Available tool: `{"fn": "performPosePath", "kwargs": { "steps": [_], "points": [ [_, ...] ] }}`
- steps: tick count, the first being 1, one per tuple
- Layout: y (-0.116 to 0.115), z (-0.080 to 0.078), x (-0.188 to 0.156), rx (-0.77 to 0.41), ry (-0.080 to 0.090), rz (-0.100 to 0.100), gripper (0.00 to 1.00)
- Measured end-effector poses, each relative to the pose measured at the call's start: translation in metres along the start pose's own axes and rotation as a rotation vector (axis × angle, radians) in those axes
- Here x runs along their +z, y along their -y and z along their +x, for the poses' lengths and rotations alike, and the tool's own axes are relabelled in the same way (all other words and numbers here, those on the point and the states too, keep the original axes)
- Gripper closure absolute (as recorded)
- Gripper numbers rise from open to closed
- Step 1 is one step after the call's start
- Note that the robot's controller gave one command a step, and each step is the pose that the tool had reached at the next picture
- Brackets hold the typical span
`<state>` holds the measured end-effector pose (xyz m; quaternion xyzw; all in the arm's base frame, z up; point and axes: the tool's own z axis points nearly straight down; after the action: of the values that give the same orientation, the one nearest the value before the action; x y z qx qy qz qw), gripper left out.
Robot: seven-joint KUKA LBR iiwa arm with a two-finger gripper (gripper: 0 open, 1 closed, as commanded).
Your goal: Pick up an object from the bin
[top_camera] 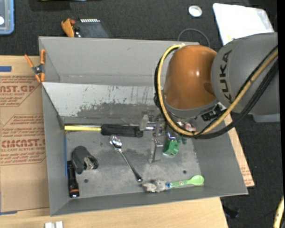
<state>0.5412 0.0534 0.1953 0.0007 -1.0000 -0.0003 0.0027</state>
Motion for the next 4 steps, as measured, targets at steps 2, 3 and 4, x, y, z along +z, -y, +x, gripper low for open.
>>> {"fn": "performPosePath", "kwargs": {
  "steps": [2,3,4],
  "points": [
    [-0.012,-0.005,0.053,0.079,0.012,-0.002,0.0],
    [-0.021,-0.002,0.079,0.073,0.009,-0.001,0.0],
    [-0.018,0.004,0.067,0.412,0.009,-0.003,0.0]
  ]
}}
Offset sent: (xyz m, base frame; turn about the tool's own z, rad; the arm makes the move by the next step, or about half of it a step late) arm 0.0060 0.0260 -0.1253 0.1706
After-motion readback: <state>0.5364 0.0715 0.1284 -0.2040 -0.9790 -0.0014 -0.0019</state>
